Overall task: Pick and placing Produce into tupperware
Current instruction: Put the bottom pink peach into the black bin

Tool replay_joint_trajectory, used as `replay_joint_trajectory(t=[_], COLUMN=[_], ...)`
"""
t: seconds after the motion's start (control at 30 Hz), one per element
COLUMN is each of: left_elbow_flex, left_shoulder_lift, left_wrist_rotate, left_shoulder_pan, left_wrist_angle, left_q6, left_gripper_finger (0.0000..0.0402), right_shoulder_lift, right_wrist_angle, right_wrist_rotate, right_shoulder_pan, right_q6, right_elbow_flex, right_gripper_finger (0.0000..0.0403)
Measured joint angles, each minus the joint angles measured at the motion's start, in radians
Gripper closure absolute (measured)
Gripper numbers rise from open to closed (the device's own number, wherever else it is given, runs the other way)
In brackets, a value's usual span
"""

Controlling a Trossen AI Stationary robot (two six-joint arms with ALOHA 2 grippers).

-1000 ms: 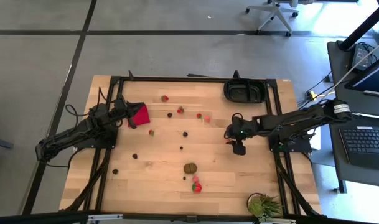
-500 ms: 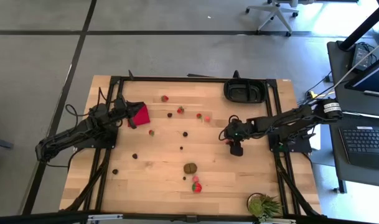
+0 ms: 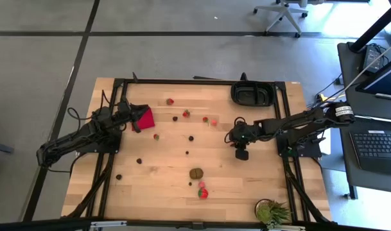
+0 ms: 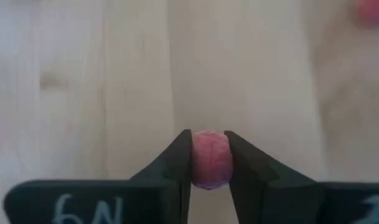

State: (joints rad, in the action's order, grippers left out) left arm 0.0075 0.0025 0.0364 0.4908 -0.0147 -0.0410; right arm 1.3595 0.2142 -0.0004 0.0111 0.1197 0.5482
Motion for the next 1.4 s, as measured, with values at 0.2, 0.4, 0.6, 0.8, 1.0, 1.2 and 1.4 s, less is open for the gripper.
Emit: replay_joint_trajectory(t=[0.2, 0.4, 0.6, 0.8, 1.0, 1.2, 1.4], left_elbow_flex=[0.0, 0.0, 0.0, 0.0, 0.0, 0.0, 0.0], left_shoulder_lift=[0.0, 0.0, 0.0, 0.0, 0.0, 0.0, 0.0], left_wrist_rotate=[0.0, 0.0, 0.0, 0.0, 0.0, 0.0, 0.0], left_shoulder_pan=[0.0, 0.0, 0.0, 0.0, 0.0, 0.0, 0.0], left_wrist_angle=[0.0, 0.0, 0.0, 0.0, 0.0, 0.0, 0.0], left_q6=[0.0, -0.004, -0.009, -0.01, -0.009, -0.003, -0.003], left_gripper_finger=[0.0336, 0.033, 0.0328, 0.0341, 0.0356, 0.0369, 0.0381], right_shoulder_lift=[0.0, 0.0, -0.001, 0.004, 0.064, 0.18, 0.3], right_wrist_angle=[0.123, 0.398, 0.567, 0.591, 0.573, 0.529, 0.531], right_wrist_rotate=[0.257, 0.447, 0.366, 0.134, 0.129, 0.126, 0.126], right_shoulder_pan=[-0.07, -0.235, -0.493, -0.769, -0.866, -0.866, -0.867], right_q6=[0.032, 0.091, 0.112, 0.163, 0.165, 0.163, 0.133], right_elbow_flex=[0.167, 0.369, 0.519, 0.554, 0.543, 0.543, 0.542], right_gripper_finger=[0.0316, 0.0316, 0.0316, 0.0316, 0.0315, 0.0315, 0.0315])
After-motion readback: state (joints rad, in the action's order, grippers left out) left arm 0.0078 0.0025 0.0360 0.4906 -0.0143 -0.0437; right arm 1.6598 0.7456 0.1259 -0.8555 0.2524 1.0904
